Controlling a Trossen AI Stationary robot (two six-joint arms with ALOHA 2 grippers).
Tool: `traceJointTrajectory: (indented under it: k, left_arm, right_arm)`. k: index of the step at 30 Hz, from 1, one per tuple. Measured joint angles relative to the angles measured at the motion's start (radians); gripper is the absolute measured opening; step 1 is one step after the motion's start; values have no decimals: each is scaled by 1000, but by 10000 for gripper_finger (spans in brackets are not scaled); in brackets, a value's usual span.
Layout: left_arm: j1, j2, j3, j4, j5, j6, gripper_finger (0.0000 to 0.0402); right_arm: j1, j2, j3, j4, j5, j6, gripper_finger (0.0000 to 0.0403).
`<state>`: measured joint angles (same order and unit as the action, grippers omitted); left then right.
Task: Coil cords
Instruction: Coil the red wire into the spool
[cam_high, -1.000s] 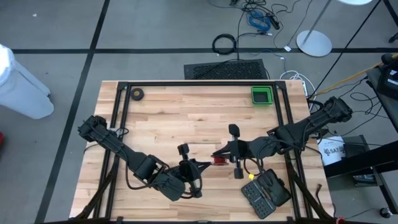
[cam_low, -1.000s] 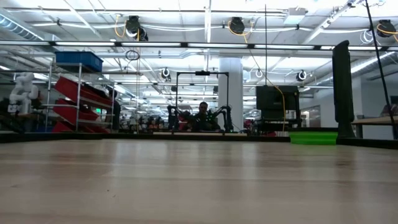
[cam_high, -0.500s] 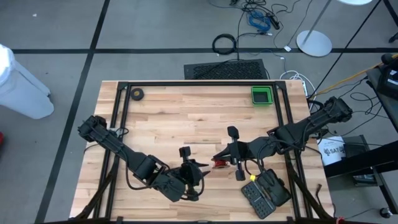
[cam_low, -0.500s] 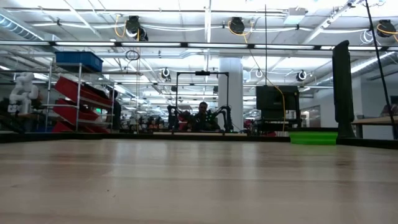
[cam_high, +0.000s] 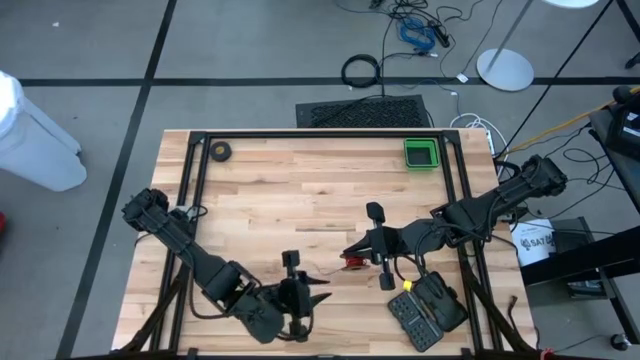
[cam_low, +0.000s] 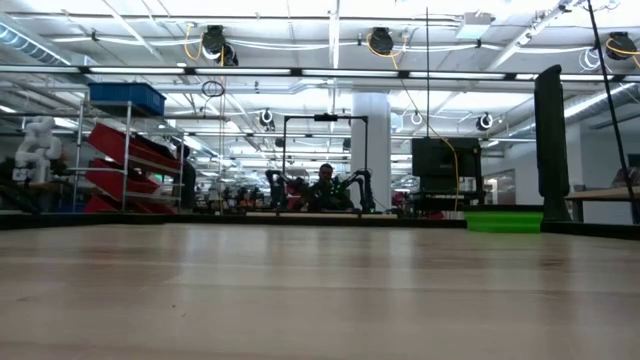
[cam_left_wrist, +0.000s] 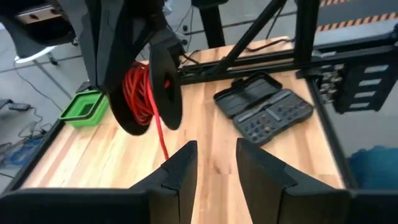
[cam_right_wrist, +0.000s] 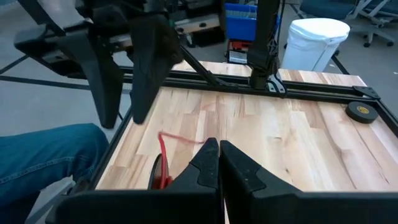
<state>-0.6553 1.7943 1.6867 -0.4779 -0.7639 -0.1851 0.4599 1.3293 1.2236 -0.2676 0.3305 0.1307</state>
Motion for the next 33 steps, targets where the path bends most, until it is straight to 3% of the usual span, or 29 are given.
traceJointTrajectory:
  k: [10,16,23,29,33]
  left_arm:
    - [-41,0,0,15,-201,-39,118]
    - [-41,5,0,105,-203,-8,119]
    - [-31,77,0,284,-192,195,118]
    - [-14,100,0,330,-287,252,118]
    - [-12,100,0,331,-288,253,118]
  right_arm:
    - [0,0,0,1,0,0,0]
    - [0,0,0,2,5,-10,0]
    - [0,0,0,10,8,-13,0]
    - [0,0,0,8,7,-12,0]
    - [0,0,0,8,4,-12,0]
